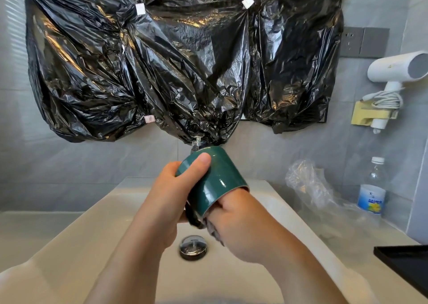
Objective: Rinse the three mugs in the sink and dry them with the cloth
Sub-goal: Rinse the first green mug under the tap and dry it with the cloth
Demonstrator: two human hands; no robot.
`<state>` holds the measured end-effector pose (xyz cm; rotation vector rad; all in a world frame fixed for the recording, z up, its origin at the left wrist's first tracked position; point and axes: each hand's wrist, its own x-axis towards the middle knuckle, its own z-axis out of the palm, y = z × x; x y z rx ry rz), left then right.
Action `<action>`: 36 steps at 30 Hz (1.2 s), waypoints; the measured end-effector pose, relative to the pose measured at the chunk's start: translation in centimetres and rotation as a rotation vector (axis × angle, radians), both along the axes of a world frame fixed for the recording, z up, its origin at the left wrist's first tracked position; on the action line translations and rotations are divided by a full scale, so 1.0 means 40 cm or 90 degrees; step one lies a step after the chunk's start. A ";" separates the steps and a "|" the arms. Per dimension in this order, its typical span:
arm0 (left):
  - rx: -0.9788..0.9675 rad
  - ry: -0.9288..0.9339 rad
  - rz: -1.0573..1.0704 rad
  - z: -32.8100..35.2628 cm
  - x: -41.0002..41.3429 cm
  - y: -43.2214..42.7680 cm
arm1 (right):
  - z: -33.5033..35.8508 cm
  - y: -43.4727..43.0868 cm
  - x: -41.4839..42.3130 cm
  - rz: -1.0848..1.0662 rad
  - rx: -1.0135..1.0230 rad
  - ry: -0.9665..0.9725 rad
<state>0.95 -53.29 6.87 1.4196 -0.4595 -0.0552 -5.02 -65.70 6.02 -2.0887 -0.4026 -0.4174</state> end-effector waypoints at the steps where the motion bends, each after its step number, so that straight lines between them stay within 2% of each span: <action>1: -0.017 0.014 0.006 0.000 -0.001 -0.005 | 0.000 0.009 -0.003 -0.003 -0.022 -0.008; 2: -0.042 0.022 0.013 0.002 -0.004 -0.012 | -0.001 0.012 -0.003 -0.005 -0.010 -0.016; 6: -0.198 0.042 -0.016 0.001 -0.007 -0.031 | 0.008 0.028 -0.012 0.038 0.186 -0.006; 7: -0.229 0.054 -0.043 0.000 -0.006 -0.031 | 0.007 0.036 -0.012 0.082 0.253 0.002; 10: -0.296 0.084 -0.126 -0.004 -0.004 -0.026 | 0.007 0.063 -0.004 0.280 0.577 0.086; 11: -0.308 0.087 -0.150 -0.005 -0.004 -0.026 | 0.009 0.067 -0.006 0.305 0.608 0.093; 13: -0.319 0.091 -0.160 -0.005 -0.004 -0.027 | 0.010 0.059 -0.010 0.237 0.496 0.063; 17: -0.270 0.030 -0.035 0.003 -0.004 -0.031 | 0.005 0.026 -0.013 -0.023 0.054 -0.047; 18: -0.250 0.018 -0.013 0.002 -0.003 -0.033 | 0.001 0.021 -0.009 -0.054 -0.006 -0.054; 20: -0.248 0.012 -0.003 -0.003 -0.005 -0.038 | -0.002 0.019 -0.007 -0.063 -0.004 -0.037; 24: -0.289 0.024 -0.014 -0.006 -0.008 -0.047 | 0.006 0.023 -0.009 0.073 0.220 0.028; 27: -0.330 0.037 -0.068 -0.007 -0.012 -0.046 | 0.016 0.032 -0.009 0.305 0.512 0.102; 28: -0.329 0.030 -0.082 -0.009 -0.010 -0.045 | 0.019 0.036 -0.009 0.360 0.588 0.115; 29: -0.316 0.020 -0.088 -0.011 -0.009 -0.041 | 0.019 0.035 -0.010 0.372 0.610 0.111; 31: -0.259 -0.011 -0.066 -0.013 -0.001 -0.028 | 0.019 0.025 -0.010 0.270 0.493 0.071; 33: -0.191 -0.044 -0.043 -0.009 0.004 -0.011 | 0.017 0.013 -0.020 0.089 0.245 0.024; 36: -0.141 -0.026 -0.089 0.001 0.002 0.004 | 0.016 0.009 -0.030 -0.046 -0.021 0.003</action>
